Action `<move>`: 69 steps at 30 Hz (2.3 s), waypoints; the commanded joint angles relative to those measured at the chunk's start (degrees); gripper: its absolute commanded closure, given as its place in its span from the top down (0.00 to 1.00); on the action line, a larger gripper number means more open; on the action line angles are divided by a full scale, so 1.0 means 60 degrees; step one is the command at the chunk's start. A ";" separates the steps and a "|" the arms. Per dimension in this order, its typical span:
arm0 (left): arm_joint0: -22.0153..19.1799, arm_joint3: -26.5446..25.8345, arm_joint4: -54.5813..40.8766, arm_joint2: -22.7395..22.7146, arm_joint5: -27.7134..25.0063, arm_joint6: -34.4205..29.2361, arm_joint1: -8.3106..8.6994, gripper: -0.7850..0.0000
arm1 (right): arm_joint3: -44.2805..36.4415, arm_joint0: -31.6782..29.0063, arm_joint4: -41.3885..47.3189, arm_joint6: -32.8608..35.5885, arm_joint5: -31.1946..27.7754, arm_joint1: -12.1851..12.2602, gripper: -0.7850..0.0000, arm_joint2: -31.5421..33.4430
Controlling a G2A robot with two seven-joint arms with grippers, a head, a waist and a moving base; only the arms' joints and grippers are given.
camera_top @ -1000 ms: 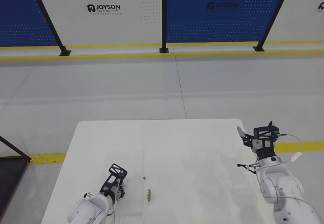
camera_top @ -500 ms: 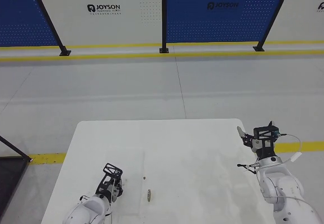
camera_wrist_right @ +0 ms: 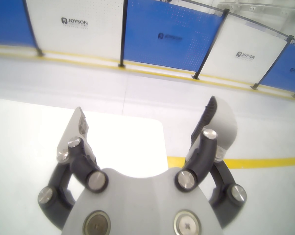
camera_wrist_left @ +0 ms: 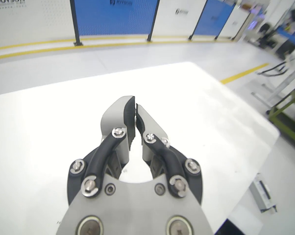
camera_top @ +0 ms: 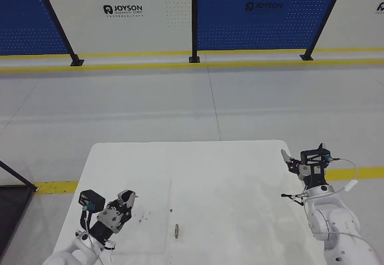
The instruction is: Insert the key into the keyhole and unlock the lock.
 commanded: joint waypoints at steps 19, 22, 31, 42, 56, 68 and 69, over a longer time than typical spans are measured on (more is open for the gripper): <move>-0.0109 0.1489 0.0219 -0.0384 -0.4937 0.3627 0.0184 0.00 | -0.2054 -0.2417 -0.3511 0.1264 -0.3397 -0.0011 1.00 -0.4161; -0.0109 0.1489 0.0219 -0.0384 -0.4937 0.3627 0.0184 0.00 | -0.1737 -0.2247 -0.3387 0.1824 -0.3966 -0.0056 1.00 -0.4869; -0.0109 0.1489 0.0219 -0.0384 -0.4937 0.3627 0.0184 0.00 | -0.0173 -0.0661 -0.1585 0.2928 -0.3052 -0.0581 1.00 -0.6812; -0.0109 0.1489 0.0219 -0.0384 -0.4937 0.3627 0.0184 0.00 | 0.1879 0.1112 -0.0643 0.3243 -0.0877 -0.1361 1.00 -0.8525; -0.0109 0.1489 0.0219 -0.0384 -0.4937 0.3627 0.0184 0.00 | 0.2729 0.1643 -0.0738 0.3134 -0.0235 -0.1625 0.15 -0.8995; -0.0211 0.1468 0.0044 -0.0269 -0.4743 0.3417 0.0172 0.00 | 0.2256 0.1470 -0.0444 0.2597 -0.0106 -0.1598 0.00 -0.8735; -0.0231 0.1469 -0.0040 -0.0242 -0.4732 0.3349 0.0170 0.00 | 0.2108 0.1390 -0.0368 0.2502 -0.0133 -0.1563 0.00 -0.8620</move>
